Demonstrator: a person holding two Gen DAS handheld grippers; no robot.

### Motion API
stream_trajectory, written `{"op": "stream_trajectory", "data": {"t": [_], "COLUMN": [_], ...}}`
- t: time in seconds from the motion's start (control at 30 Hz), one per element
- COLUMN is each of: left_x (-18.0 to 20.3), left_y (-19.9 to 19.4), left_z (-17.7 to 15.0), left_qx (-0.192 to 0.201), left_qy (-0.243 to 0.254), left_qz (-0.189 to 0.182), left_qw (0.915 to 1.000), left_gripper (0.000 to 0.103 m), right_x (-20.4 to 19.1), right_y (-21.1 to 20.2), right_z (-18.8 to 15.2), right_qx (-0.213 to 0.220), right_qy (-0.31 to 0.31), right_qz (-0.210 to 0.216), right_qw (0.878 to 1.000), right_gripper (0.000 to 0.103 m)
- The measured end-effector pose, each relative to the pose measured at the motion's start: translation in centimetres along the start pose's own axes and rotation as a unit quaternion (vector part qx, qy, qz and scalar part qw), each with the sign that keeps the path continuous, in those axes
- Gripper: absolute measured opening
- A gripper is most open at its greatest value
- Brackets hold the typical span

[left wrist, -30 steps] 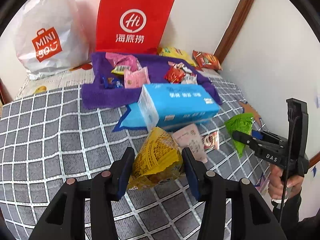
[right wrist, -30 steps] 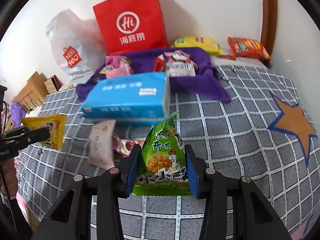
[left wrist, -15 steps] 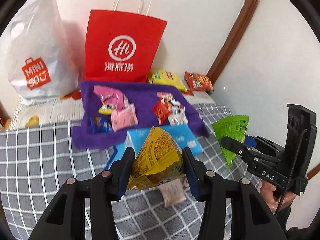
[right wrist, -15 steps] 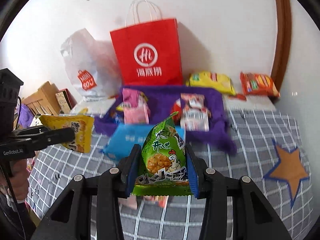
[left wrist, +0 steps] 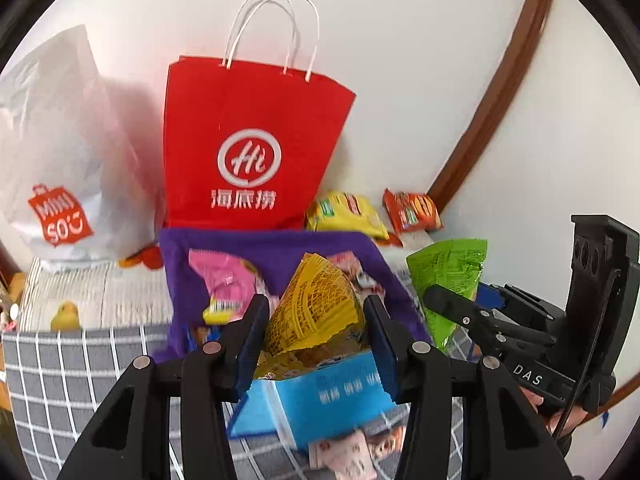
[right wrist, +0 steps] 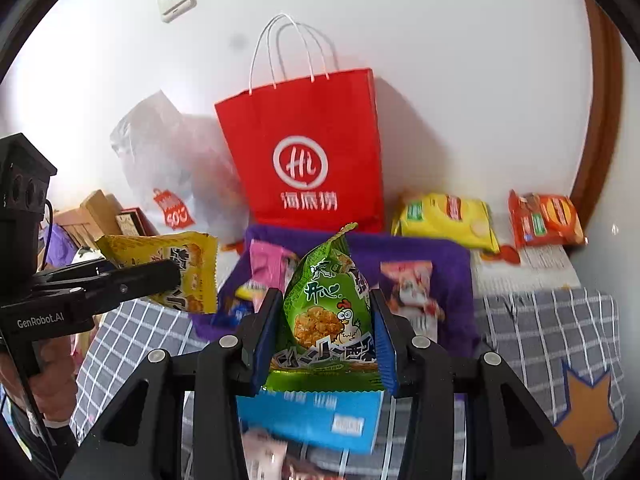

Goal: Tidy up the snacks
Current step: 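Lift both held bags and carry them over the purple towel, then lower both bags onto the purple towel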

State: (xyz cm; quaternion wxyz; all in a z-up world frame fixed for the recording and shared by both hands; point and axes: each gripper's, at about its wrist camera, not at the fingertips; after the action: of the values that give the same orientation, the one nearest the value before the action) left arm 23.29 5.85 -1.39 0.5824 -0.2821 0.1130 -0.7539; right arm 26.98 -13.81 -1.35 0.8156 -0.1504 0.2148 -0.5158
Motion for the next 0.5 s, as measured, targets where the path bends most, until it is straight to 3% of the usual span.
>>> {"op": "stream_trajectory", "data": {"t": [0.27,0.5], "left_x": [-1.3,-3.5], "left_y": [2.9,5.7], "left_z": [3.4,2.1], "left_qx": [0.026,0.015], "left_qy": [-0.012,-0.031], "left_qz": [0.023,0.036], "left_qw": [0.9993,0.9988], "left_gripper": [0.047,0.047], "right_x": [0.1,0.4], "right_y": [4.2,7.9], "right_z": [3.8,2.2], "right_qx": [0.002,-0.016], "right_qy": [0.023,0.001], "right_qz": [0.038,0.031], "right_qw": [0.999,0.999], "right_gripper": [0.043,0.043]}}
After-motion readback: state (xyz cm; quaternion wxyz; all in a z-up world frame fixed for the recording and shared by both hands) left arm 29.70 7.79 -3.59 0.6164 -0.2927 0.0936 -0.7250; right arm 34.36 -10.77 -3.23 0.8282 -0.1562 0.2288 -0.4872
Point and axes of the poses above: each gripper's, at about its wrist camera, not at the fingertips, and y roughly the way its jaws point, x to its right, z to its top, and after that the axes turned 13 degrees about x, right-handed
